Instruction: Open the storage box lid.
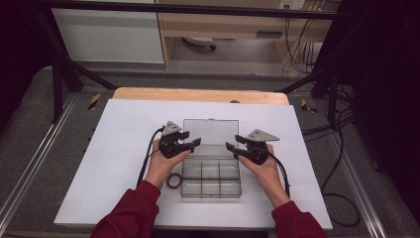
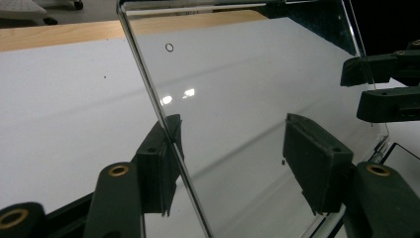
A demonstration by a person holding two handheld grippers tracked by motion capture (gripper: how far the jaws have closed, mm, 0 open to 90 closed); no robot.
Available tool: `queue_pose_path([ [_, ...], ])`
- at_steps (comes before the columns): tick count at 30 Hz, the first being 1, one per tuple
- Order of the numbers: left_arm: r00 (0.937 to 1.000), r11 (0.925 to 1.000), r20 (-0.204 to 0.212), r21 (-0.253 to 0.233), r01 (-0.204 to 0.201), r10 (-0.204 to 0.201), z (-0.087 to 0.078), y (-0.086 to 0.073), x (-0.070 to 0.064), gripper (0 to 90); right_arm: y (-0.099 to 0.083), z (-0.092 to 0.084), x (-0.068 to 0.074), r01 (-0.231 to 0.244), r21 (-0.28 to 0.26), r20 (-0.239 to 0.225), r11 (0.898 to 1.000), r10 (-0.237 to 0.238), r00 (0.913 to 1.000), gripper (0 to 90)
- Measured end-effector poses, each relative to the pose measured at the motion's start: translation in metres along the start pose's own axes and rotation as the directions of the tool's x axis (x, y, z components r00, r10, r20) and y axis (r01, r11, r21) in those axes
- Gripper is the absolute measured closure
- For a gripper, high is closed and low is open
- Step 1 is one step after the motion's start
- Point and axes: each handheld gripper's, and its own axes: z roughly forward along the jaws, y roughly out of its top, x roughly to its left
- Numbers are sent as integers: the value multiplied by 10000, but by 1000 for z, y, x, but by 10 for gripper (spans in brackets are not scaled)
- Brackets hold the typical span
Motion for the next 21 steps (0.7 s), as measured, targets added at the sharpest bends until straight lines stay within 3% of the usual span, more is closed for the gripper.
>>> queue_pose_path([
  [21, 9999, 9996, 107, 251, 117, -119, 1, -7, 2, 393, -4, 2, 0, -160, 248, -58, 9996, 162, 9999, 435],
])
